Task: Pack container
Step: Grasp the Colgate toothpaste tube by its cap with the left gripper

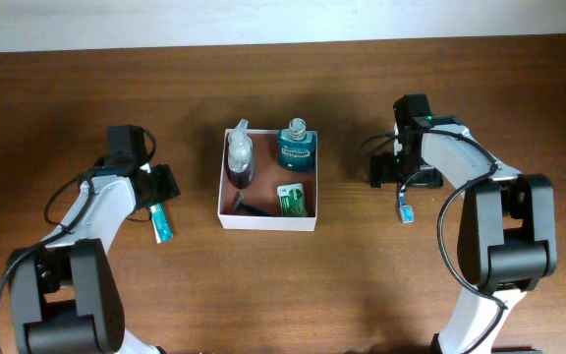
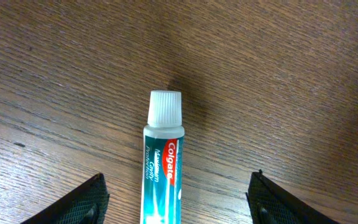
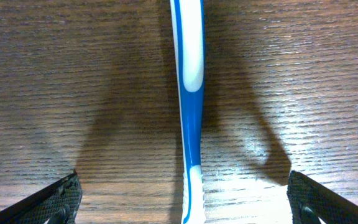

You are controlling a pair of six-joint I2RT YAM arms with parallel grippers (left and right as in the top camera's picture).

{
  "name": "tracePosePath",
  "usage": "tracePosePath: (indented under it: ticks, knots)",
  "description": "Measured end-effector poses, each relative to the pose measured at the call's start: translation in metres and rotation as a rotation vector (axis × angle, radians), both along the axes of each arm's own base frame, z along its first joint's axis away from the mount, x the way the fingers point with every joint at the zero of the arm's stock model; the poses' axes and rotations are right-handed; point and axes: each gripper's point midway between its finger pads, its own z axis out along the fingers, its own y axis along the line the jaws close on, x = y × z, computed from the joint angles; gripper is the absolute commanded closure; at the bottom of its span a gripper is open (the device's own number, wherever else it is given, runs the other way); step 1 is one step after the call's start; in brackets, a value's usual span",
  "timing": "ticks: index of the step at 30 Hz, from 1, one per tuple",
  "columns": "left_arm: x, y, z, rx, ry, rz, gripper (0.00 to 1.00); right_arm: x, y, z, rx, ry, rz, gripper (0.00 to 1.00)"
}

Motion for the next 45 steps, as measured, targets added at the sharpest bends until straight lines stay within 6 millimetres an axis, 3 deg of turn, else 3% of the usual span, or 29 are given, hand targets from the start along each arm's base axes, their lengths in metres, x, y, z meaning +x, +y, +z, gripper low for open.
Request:
tracePosePath:
  ticks: [19,24,26,33,36,42,45]
  knots:
    - [-0.007,0.009,-0.005,0.059,0.026,-0.015,0.30,0.000,0.000,0.000,0.000,0.000,0.000,0.01]
    - [-0.007,0.009,-0.017,0.059,0.049,-0.018,0.32,0.000,0.000,0.000,0.000,0.000,0.000,0.01]
    - [-0.008,0.008,-0.026,0.052,0.068,-0.020,0.38,0.000,0.000,0.000,0.000,0.000,0.000,0.01]
    - [-0.005,0.009,-0.026,0.062,0.061,-0.022,0.81,0.000,0.000,0.000,0.000,0.000,0.000,0.01]
    - [-0.006,0.009,-0.026,0.064,0.063,-0.028,0.92,0.000,0.000,0.000,0.000,0.000,0.000,0.01]
    - [-0.008,0.010,-0.024,0.067,0.077,-0.031,1.00,0.000,0.000,0.000,0.000,0.000,0.000,0.01]
    - [-0.019,0.009,-0.021,0.063,0.117,-0.033,0.99,0.000,0.000,0.000,0.000,0.000,0.000,0.01]
